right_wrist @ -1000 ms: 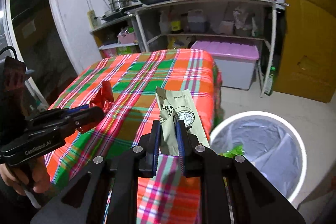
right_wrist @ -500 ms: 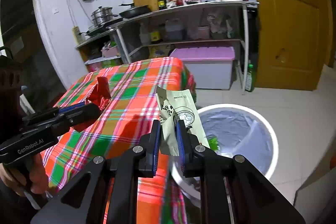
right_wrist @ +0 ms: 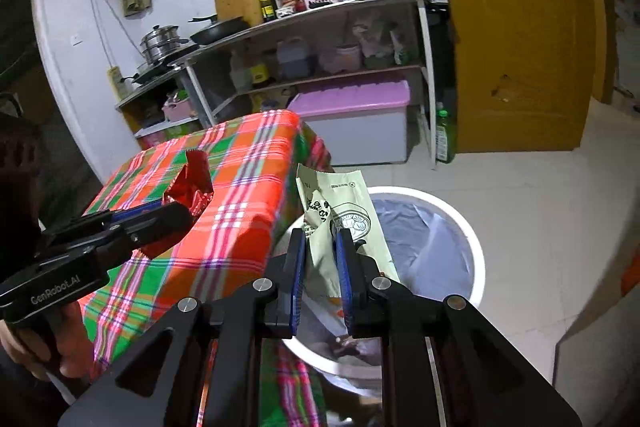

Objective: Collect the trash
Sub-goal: 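Carry the red wrapper and beige packet over the bin and open both tools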

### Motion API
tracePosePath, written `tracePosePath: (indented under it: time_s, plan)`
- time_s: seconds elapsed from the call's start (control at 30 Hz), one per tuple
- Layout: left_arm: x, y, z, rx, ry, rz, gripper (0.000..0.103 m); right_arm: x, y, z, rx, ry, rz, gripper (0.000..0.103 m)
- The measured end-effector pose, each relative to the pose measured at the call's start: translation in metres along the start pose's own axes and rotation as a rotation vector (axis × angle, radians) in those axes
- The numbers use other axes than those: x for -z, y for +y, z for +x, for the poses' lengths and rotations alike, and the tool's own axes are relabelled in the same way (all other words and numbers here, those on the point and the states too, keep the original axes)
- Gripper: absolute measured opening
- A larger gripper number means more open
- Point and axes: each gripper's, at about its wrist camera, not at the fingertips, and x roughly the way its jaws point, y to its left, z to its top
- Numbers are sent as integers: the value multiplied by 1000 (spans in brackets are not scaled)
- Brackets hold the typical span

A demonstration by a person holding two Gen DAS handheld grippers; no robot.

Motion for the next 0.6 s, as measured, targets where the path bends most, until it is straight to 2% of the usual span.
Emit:
tracePosePath:
  time_s: [0.33, 0.6]
  plan:
    - [3, 0, 27, 24, 41, 3, 17, 3, -22, 20, 26, 43, 34, 16]
    - [1, -2, 42, 28, 63, 10, 17, 16, -47, 54, 57, 128, 81, 16]
